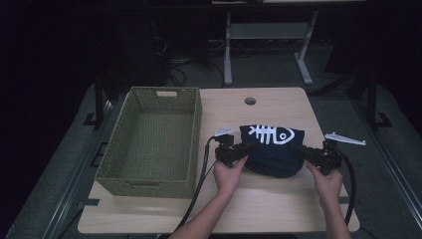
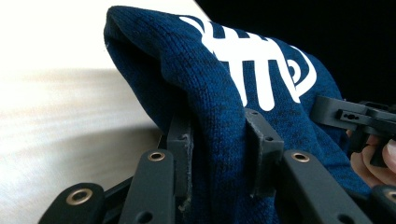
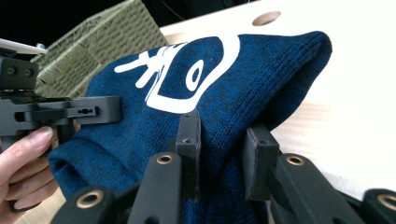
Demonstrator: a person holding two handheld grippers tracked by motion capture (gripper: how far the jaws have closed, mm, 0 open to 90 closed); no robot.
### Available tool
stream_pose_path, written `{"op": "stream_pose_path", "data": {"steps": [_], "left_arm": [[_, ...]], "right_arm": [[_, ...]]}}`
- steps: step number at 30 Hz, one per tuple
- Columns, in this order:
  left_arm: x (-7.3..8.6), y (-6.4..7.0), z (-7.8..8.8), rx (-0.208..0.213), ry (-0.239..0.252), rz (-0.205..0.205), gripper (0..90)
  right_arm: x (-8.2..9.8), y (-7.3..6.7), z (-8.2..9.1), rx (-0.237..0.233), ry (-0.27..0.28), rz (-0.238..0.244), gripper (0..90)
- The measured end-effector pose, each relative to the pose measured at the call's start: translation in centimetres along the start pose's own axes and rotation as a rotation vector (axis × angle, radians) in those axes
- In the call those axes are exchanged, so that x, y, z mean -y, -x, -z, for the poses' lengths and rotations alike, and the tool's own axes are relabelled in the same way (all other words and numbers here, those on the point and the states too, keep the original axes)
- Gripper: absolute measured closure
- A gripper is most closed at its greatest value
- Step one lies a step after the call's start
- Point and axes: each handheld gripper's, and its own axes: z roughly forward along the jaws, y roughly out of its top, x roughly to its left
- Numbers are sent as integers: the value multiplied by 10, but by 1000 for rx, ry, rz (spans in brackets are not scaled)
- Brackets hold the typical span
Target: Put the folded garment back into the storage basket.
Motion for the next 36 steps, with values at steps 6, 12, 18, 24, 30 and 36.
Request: {"op": "stream_pose_path", "data": {"steps": [6,12,18,24,30,36], "left_arm": [[-10,7,9,18,20,-5,664],[-25,16,20,41,33,-18,672],[-36,21,31,58,40,-27,673],[-48,24,46,70,44,-51,672],[-59,23,64,73,56,-59,671],[-67,19,83,69,83,-68,670]], "right_arm": [[-4,-3,1,-1,6,-8,714],[-14,-13,11,-21,37,0,714],[-26,-23,17,-29,51,18,713],[-38,-35,18,-55,61,17,713],[-47,-48,16,-88,63,22,713],[-57,-64,9,-111,59,37,713]]}}
